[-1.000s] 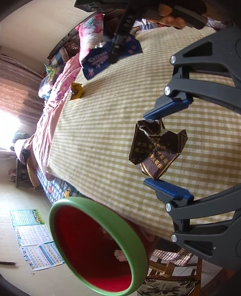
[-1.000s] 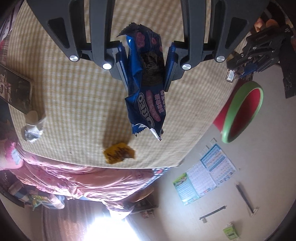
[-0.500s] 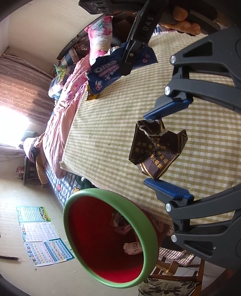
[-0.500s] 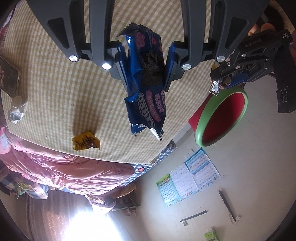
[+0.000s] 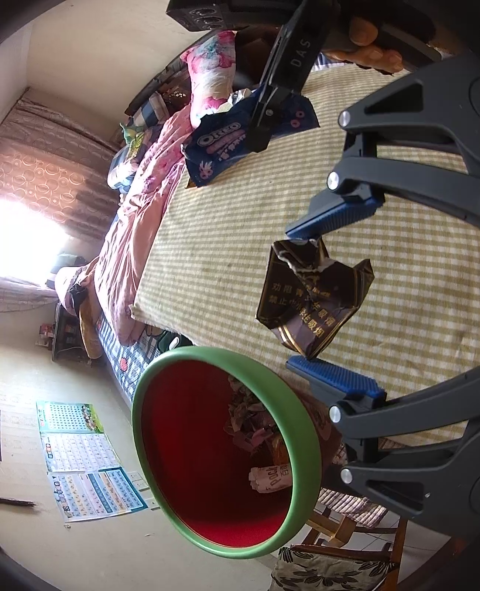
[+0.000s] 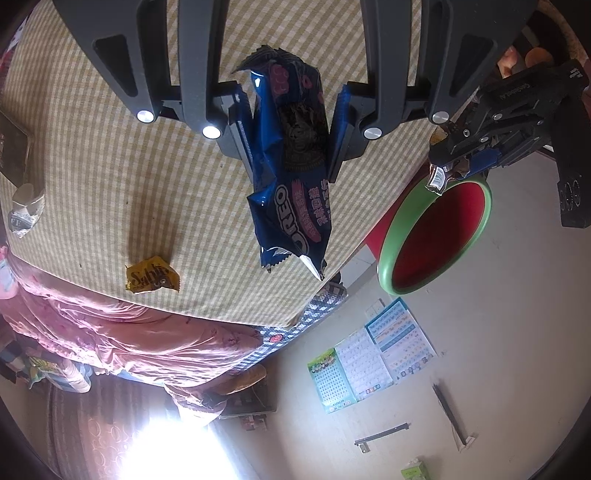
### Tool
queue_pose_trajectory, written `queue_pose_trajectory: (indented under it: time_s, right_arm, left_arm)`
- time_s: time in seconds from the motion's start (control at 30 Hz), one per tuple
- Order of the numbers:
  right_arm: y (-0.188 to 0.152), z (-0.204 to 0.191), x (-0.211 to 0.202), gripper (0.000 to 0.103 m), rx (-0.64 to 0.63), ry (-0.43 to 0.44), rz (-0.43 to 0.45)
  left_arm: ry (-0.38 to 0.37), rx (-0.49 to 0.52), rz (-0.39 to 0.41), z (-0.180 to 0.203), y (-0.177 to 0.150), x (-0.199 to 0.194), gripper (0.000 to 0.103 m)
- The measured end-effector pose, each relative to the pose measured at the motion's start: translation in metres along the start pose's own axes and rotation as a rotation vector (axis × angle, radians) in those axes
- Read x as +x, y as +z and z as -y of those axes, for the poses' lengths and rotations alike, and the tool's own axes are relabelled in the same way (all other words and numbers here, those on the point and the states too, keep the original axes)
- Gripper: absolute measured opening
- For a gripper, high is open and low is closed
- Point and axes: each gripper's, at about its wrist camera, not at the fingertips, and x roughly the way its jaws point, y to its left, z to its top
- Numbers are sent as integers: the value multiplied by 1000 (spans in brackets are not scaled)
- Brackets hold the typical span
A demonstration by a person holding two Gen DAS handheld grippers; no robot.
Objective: Collect trash
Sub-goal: 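Carry the brown wrapper and blue Oreo bag over the red tub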
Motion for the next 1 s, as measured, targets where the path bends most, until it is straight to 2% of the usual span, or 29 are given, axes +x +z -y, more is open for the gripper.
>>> queue_pose_trajectory:
  time_s: [1.0]
  right_arm:
    - [16, -62, 29, 36, 0, -22, 8]
  left_arm:
    - [-30, -12, 25, -68, 26, -6, 63]
